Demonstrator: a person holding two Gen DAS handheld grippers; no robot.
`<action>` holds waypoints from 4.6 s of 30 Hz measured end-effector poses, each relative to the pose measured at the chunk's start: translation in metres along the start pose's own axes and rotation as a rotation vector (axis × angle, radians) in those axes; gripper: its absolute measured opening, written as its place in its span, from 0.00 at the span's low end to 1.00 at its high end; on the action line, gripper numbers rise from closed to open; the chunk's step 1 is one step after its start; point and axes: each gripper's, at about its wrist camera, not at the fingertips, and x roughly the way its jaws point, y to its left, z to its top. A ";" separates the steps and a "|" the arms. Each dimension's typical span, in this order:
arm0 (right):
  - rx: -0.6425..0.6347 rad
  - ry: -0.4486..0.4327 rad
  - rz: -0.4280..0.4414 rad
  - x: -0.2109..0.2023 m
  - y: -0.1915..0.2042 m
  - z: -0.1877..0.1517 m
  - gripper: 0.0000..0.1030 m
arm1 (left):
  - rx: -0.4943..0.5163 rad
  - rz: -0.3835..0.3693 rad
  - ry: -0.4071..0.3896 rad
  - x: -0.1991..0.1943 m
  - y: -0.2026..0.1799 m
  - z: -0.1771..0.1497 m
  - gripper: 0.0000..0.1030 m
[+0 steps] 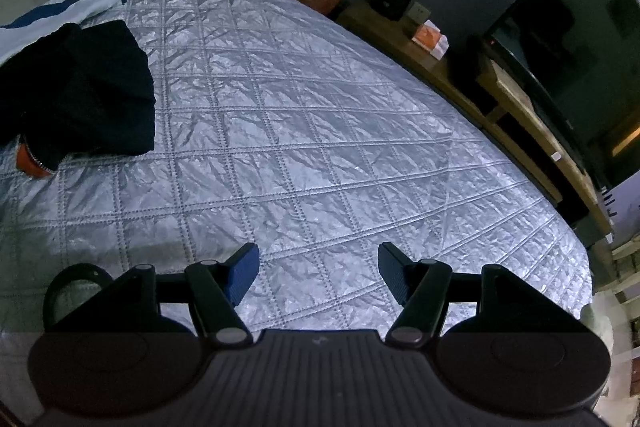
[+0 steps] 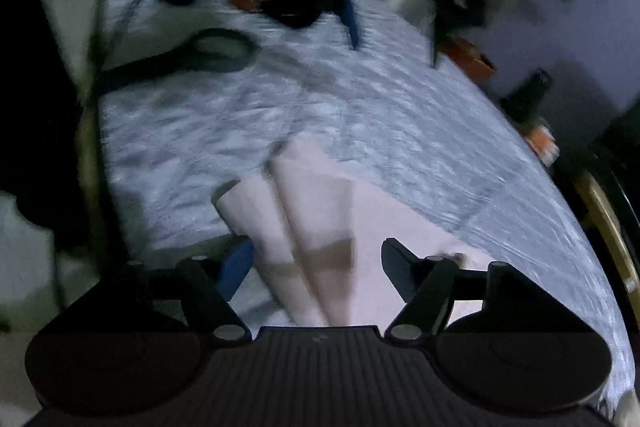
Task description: Fold clothes
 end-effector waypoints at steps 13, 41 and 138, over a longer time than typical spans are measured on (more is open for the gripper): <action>0.137 0.043 0.141 0.012 -0.034 0.005 0.70 | 0.002 0.000 0.003 0.003 -0.001 0.000 0.61; 0.698 -0.258 0.130 -0.057 -0.116 -0.027 0.05 | 0.014 -0.020 0.006 0.006 -0.010 -0.002 0.62; 1.488 -0.115 0.675 0.020 -0.210 -0.194 0.18 | 0.489 0.033 0.130 0.038 -0.103 -0.116 0.78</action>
